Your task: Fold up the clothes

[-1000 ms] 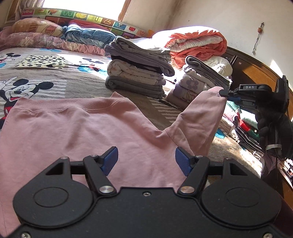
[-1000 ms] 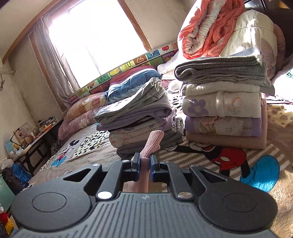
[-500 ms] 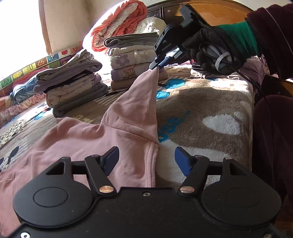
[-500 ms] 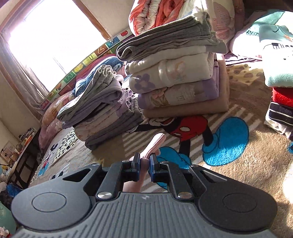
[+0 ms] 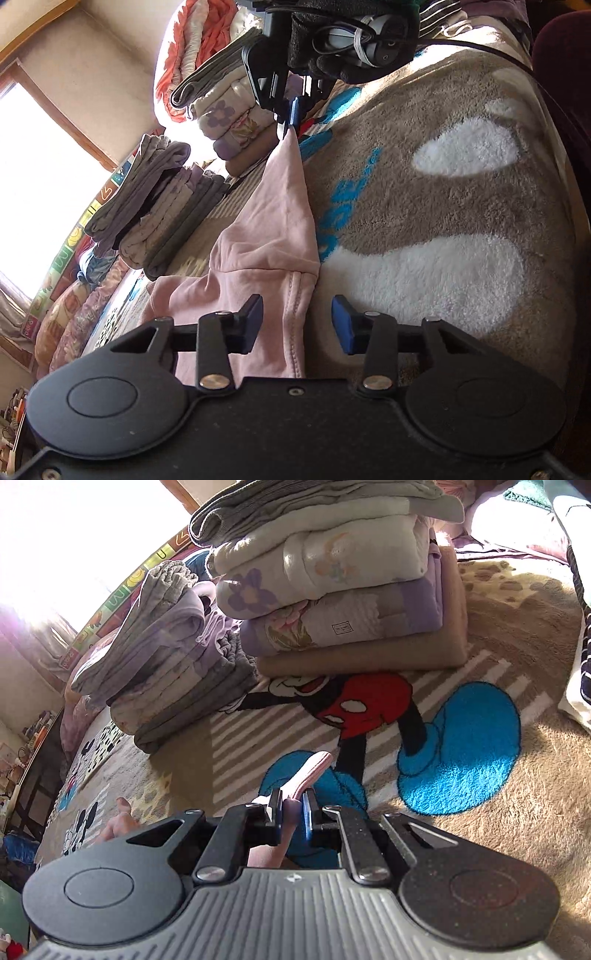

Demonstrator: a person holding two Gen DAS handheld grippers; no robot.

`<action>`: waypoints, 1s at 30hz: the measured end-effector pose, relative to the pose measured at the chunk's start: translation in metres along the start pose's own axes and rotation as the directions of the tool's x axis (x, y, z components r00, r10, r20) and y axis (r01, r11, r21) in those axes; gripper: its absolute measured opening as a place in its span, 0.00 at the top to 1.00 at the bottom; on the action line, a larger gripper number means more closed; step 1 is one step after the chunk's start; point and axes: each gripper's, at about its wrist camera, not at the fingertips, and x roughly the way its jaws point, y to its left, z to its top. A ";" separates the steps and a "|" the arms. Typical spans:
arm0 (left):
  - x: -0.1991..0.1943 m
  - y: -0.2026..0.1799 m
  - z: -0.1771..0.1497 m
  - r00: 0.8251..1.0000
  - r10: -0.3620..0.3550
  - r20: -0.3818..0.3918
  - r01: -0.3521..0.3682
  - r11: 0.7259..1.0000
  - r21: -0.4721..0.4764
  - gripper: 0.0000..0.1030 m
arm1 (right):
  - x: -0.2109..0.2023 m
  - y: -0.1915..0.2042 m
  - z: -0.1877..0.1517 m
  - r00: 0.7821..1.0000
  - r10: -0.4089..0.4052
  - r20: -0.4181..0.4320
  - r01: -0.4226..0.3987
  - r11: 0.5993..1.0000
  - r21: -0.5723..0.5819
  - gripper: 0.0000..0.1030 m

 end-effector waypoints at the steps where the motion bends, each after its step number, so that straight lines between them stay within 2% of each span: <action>1: 0.001 0.000 0.002 1.000 0.007 -0.016 -0.008 1.000 -0.015 0.83 | 0.004 -0.002 0.000 1.000 0.003 -0.008 -0.003 1.000 0.001 0.88; 2: 0.002 0.000 0.004 0.999 0.015 -0.031 -0.016 0.999 -0.029 0.94 | 0.007 -0.005 0.000 1.000 0.007 -0.013 -0.007 1.000 0.006 0.88; 5: -0.005 0.001 0.010 0.999 0.047 -0.024 -0.048 0.998 -0.042 0.94 | 0.013 -0.011 -0.001 1.000 0.014 -0.017 -0.014 1.000 0.018 0.88; 9: 0.001 -0.004 0.001 0.999 -0.028 -0.038 0.026 0.999 -0.035 0.94 | 0.025 -0.019 -0.002 1.000 0.006 -0.023 -0.005 0.999 0.037 0.88; 12: -0.003 0.003 0.002 0.997 -0.068 -0.022 0.066 0.995 -0.075 0.94 | 0.034 -0.022 -0.005 1.000 -0.012 -0.024 0.013 0.999 0.041 0.88; 15: -0.007 0.005 0.004 0.997 -0.075 -0.006 0.074 0.993 -0.094 0.85 | 0.036 -0.020 -0.006 1.000 -0.021 -0.016 0.021 1.000 0.019 0.88; 16: -0.009 0.005 0.005 0.998 -0.069 0.004 0.069 0.993 -0.098 0.75 | 0.036 -0.019 -0.006 1.000 -0.024 -0.015 0.024 1.000 0.009 0.88; 17: -0.010 0.005 0.007 0.998 -0.055 0.017 0.057 0.992 -0.109 0.60 | 0.036 -0.018 -0.005 1.000 -0.027 -0.015 0.027 1.000 -0.002 0.88; 19: -0.012 0.006 0.010 0.999 -0.028 0.042 0.033 0.991 -0.129 0.47 | 0.035 -0.016 -0.005 0.999 -0.033 -0.014 0.033 0.999 -0.023 0.88; 23: 0.004 -0.009 0.012 1.000 0.013 0.024 -0.012 0.997 -0.074 0.48 | 0.029 -0.009 -0.004 0.998 -0.070 0.003 0.070 0.994 -0.090 0.86; 25: 0.008 -0.014 0.016 0.999 0.038 0.032 -0.036 0.998 -0.052 0.51 | 0.023 -0.006 -0.003 0.995 -0.100 0.032 0.103 0.987 -0.125 0.80; 27: 0.008 -0.016 0.018 0.999 0.029 0.028 -0.028 0.999 -0.037 0.56 | 0.016 -0.004 -0.002 0.989 -0.133 0.062 0.141 0.980 -0.141 0.80; 29: 0.006 -0.016 0.017 0.999 0.020 0.026 -0.020 0.999 -0.033 0.56 | -0.001 0.005 -0.006 0.978 -0.163 0.129 0.186 0.962 -0.200 0.80; 30: 0.005 -0.015 0.017 1.000 0.012 0.027 -0.011 0.999 -0.035 0.56 | -0.009 0.012 -0.011 0.977 -0.149 0.155 0.184 0.952 -0.243 0.80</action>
